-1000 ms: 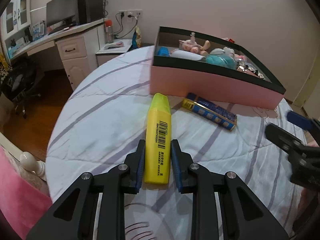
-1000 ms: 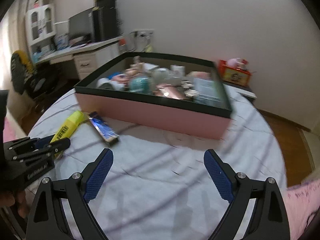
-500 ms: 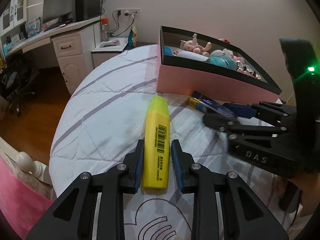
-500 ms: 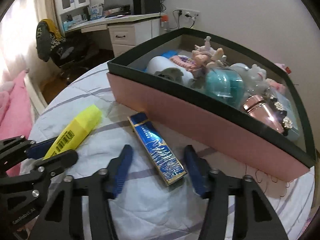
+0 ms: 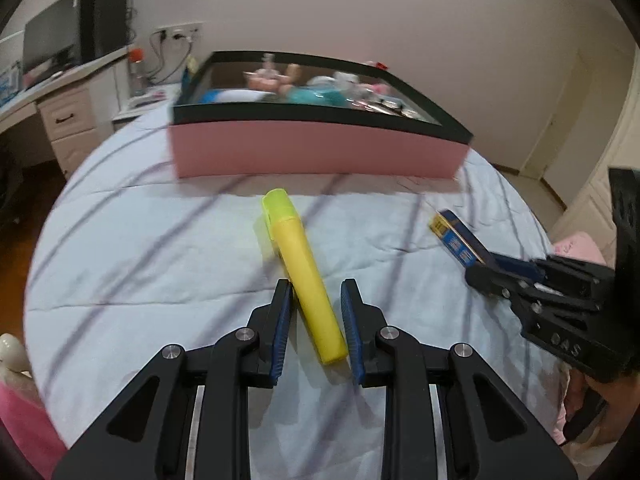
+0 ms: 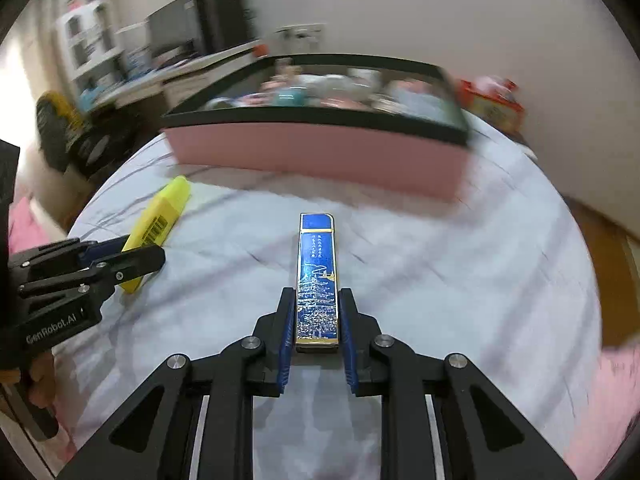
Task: Organize rigid objects
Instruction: 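Grasp the yellow highlighter with the left gripper while the right gripper grasps the blue lighter box, then carry the yellow highlighter and blue lighter box into the pink box and release both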
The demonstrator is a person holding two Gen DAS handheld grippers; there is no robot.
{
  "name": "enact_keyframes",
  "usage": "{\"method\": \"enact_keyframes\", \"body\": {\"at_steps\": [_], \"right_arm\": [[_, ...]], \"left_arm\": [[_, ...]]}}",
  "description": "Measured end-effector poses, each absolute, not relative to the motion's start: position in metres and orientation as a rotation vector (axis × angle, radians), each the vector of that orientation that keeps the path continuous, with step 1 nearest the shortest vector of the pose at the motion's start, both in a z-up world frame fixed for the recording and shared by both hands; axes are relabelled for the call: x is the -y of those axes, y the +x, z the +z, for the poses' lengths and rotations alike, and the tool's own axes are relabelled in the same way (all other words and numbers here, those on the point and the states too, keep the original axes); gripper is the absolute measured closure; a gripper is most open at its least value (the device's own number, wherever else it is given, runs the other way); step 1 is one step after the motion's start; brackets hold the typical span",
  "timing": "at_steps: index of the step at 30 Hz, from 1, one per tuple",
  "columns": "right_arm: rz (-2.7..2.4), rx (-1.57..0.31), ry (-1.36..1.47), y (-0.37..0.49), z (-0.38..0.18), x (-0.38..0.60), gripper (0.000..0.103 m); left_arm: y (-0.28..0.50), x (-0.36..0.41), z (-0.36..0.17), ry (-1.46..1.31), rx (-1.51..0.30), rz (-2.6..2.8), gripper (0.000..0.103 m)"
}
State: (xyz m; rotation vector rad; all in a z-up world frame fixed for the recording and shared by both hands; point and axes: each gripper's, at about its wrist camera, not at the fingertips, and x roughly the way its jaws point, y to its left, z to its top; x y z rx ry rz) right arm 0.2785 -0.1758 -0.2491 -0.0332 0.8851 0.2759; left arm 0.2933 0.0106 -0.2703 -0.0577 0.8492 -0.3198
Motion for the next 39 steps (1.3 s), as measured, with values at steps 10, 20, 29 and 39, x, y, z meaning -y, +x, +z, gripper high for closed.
{"method": "enact_keyframes", "body": {"at_steps": [10, 20, 29, 39], "right_arm": [[0.255, -0.860, 0.011, 0.290, -0.251, 0.186, 0.082], [0.241, -0.861, -0.038, 0.298, -0.252, 0.178, 0.081], [0.291, -0.778, 0.038, 0.280, -0.240, 0.186, 0.082], [0.317, -0.642, 0.070, 0.253, -0.205, 0.178, 0.082]], "left_arm": [[0.310, 0.000, -0.271, -0.086, -0.873, -0.234, 0.074], [0.322, 0.017, -0.271, 0.044, -0.871, -0.142, 0.088], [0.295, 0.005, -0.249, 0.013, -0.749, -0.129, 0.088], [0.265, 0.001, -0.213, 0.030, -0.621, -0.112, 0.088]]}}
